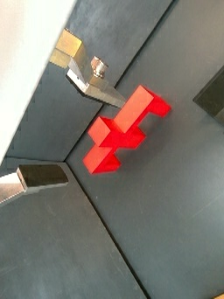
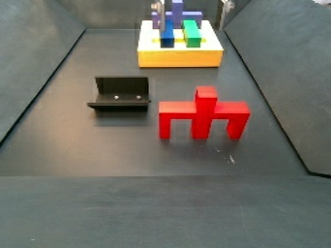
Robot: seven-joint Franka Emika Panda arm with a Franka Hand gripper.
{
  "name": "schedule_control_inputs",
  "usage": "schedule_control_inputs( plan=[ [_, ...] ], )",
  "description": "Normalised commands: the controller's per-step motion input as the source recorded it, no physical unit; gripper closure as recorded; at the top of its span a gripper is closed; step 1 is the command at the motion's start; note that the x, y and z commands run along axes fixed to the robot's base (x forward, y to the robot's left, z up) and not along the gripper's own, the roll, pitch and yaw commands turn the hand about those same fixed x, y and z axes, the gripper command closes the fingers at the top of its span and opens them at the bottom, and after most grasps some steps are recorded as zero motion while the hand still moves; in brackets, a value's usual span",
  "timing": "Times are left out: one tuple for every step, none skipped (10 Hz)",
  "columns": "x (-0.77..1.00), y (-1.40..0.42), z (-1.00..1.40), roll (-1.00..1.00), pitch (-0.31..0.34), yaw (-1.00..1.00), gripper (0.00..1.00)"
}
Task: Pick up the red object. Move up. Move to above the board. Insert the red object.
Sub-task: Pick up the red object.
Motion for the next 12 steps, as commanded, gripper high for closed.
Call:
schedule_control_inputs(
  plan=[
    [0.0, 0.0, 0.0, 0.01, 0.0, 0.0, 0.0],
    [0.0, 0.0, 0.0, 0.01, 0.0, 0.0, 0.0],
    [0.0, 0.0, 0.0, 0.0, 0.0, 0.0, 0.0],
    [0.0, 0.0, 0.0, 0.01, 0.0, 0.0, 0.0],
    [0.0, 0.0, 0.0, 0.01, 0.0, 0.0, 0.0],
    [0.0, 0.0, 0.0, 0.01, 0.0, 0.0, 0.0],
    [0.0, 0.0, 0.0, 0.01, 0.0, 0.0, 0.0],
    [0.01, 0.01, 0.0, 0.0, 0.0, 0.01, 0.0],
    [0.26, 0.61, -0.12, 0.0, 0.001, 0.06, 0.0],
    [0.23, 0.97, -0.24, -0.03, 0.009, 0.0, 0.0],
    [0.31, 0.86, -0.28, -0.06, 0.03, -0.06, 0.0],
    [0.07, 0.44, -0.59, -0.02, 0.0, -0.02, 0.0]
  ],
)
